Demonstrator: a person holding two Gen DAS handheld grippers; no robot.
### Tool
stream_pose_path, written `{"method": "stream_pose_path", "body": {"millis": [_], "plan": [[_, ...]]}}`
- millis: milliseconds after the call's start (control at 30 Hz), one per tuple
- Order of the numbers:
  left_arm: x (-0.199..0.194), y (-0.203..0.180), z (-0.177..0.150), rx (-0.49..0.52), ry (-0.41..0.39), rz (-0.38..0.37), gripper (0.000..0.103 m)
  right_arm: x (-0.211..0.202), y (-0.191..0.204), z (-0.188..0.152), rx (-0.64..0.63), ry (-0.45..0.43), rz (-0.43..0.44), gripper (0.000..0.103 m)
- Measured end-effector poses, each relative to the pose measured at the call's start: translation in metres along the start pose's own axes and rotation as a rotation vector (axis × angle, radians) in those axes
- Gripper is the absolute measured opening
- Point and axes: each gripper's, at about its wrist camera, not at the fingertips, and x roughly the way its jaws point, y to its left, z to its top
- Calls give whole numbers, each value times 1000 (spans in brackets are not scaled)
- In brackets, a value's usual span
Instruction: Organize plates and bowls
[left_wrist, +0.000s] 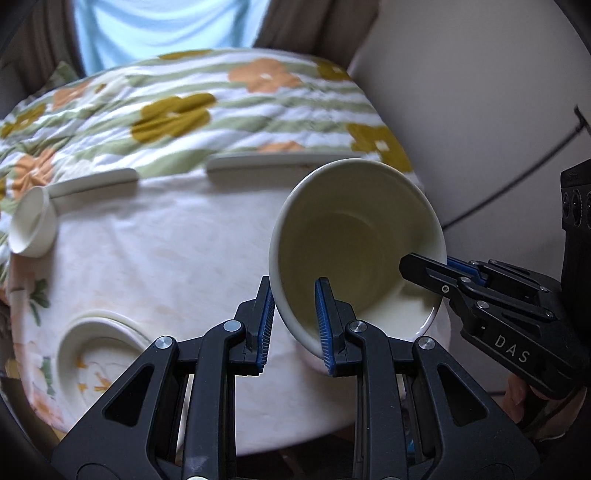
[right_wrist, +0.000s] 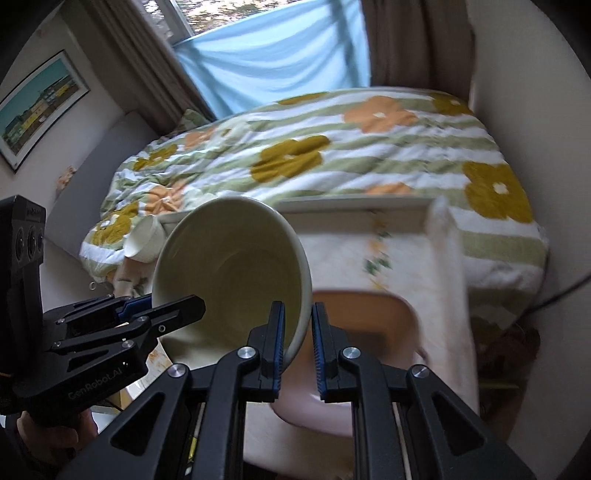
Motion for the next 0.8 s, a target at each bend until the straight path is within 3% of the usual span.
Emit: {"method": "stream_pose_path", "body": {"millis": [200,367,800], "plan": [[41,-23,-8,98,118,-8,19,10,-37,-27,126,47,-23,13],[70,-20,-11,140,196,-7,19,29,-50,-40,192,86,-42,13],[115,-33,-2,310,271,17,19,57,-68,-57,355,119,-105,13]]}}
